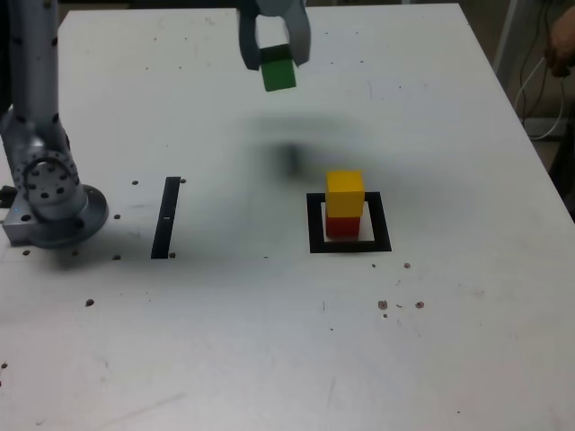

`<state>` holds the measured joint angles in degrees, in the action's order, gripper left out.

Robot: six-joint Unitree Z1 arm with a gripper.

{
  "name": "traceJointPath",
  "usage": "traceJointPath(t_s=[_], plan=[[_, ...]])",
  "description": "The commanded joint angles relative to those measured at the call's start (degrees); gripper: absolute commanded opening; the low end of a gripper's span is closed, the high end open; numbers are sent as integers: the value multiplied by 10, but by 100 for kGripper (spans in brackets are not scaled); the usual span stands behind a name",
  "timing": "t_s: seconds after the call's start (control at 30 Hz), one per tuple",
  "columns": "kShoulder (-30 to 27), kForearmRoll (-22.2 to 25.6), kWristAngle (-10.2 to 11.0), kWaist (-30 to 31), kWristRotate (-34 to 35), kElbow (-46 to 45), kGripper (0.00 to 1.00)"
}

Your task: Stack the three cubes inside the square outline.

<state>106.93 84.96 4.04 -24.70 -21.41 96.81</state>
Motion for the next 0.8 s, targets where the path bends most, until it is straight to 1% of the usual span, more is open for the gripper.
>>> traceJointPath(t_s=[0.0,0.17,0.37,0.77], plan=[[11,16,3,31,13,22,23],[26,43,2,90,44,59,23],[48,67,-9,152,82,101,23],[70,73,-19,203,136,106,23]])
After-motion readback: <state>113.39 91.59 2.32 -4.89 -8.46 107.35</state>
